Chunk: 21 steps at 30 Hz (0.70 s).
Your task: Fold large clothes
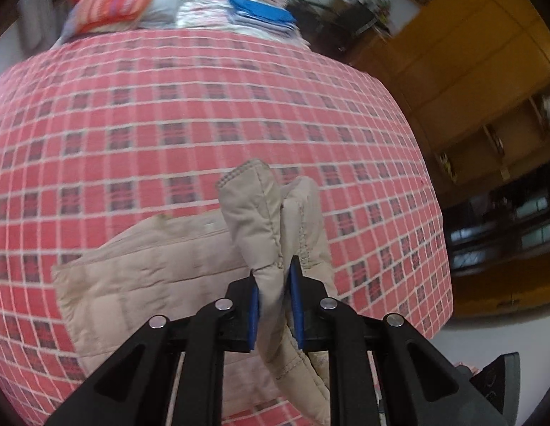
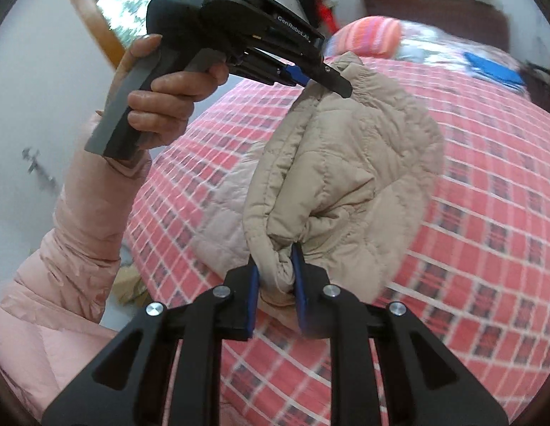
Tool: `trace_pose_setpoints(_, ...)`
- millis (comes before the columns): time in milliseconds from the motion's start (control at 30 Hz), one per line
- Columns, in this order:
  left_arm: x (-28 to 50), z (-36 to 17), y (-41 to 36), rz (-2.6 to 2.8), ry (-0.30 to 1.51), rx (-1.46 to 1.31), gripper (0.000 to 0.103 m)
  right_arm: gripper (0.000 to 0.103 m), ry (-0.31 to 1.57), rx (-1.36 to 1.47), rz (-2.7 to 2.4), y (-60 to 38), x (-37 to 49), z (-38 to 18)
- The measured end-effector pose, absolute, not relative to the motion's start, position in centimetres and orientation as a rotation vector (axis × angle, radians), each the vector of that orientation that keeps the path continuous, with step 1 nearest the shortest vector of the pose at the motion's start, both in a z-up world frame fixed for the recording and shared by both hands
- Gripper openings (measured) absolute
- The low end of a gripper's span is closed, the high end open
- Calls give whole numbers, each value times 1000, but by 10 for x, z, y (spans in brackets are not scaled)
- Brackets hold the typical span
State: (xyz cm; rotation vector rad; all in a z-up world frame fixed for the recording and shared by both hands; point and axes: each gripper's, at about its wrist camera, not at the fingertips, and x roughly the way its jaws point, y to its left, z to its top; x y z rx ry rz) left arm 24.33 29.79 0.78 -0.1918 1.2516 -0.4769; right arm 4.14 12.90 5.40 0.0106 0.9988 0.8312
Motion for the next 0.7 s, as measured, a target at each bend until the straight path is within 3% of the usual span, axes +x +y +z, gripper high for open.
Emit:
trace_pose_setpoints(267,229,-46,385,-421,1242,-306,15,16,1113,-56,952,200,51,21)
trace_pose_setpoints(700,220,-127,440,-459,1218,-483,21,17,1212,-130,960,251,58,-37)
